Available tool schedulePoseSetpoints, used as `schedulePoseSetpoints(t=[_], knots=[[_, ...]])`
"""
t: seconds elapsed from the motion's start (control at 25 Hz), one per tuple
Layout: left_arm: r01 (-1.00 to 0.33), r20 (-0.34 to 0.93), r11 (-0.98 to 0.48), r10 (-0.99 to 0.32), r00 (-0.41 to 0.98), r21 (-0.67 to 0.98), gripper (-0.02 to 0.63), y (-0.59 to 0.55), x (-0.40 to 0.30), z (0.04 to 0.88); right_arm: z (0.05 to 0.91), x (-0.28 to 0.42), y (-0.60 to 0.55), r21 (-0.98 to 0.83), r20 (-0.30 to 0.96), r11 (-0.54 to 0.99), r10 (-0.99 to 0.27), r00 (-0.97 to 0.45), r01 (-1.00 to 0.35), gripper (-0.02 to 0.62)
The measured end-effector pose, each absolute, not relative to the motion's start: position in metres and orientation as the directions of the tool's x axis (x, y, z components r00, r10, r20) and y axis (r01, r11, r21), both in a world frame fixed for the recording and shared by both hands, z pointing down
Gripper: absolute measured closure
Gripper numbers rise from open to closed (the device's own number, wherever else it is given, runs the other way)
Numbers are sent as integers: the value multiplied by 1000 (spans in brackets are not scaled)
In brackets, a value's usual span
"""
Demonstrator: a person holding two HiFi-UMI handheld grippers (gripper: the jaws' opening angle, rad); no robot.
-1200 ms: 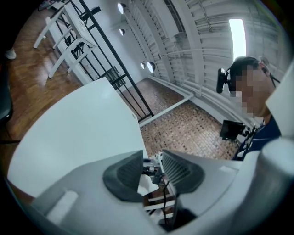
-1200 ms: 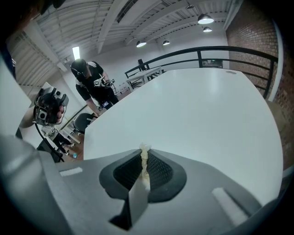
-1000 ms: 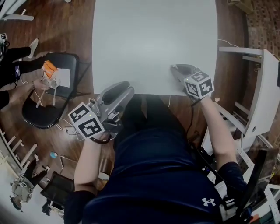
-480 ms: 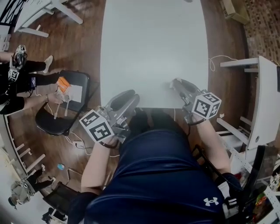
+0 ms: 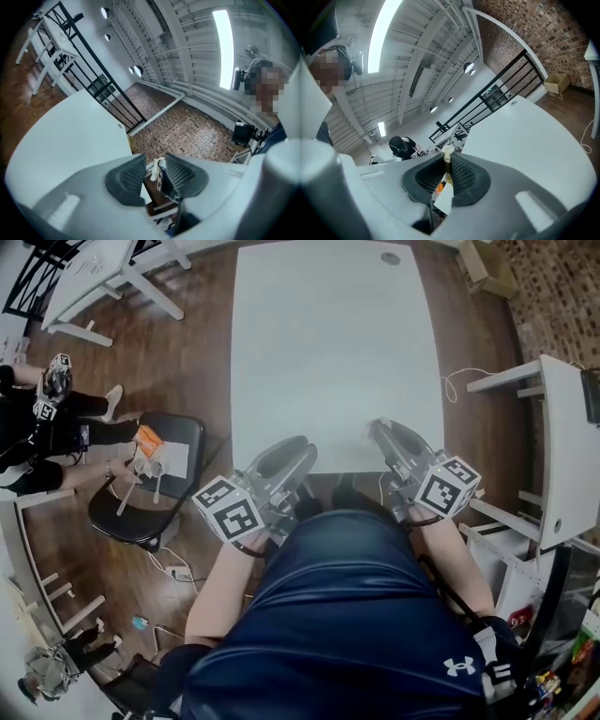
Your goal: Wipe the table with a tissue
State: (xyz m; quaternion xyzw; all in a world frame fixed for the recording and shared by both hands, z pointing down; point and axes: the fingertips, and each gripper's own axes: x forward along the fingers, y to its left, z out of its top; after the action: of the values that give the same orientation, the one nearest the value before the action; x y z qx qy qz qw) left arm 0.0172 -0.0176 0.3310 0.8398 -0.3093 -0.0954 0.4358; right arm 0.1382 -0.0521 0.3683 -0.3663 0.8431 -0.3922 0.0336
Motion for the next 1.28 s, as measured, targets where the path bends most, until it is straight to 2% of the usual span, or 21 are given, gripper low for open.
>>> schedulePoseSetpoints(t=[0.2, 0.36, 0.64, 1.28], knots=[[-420, 80, -456, -597, 798, 785, 474, -13, -12, 325, 346, 116, -47, -619, 226, 443, -691, -687, -649, 568], [-405, 95, -444, -573, 814, 800, 474, -30, 1, 324, 342, 124, -62, -611, 248, 403, -719, -649, -681, 568], [-392, 89, -485, -536, 840, 782, 474, -42, 10, 334, 340, 135, -68, -589, 210, 376, -784, -584, -716, 568], [-441, 108, -450, -595, 797, 777, 474, -36, 19, 326, 325, 145, -70, -583, 175, 441, -752, -635, -683, 568]])
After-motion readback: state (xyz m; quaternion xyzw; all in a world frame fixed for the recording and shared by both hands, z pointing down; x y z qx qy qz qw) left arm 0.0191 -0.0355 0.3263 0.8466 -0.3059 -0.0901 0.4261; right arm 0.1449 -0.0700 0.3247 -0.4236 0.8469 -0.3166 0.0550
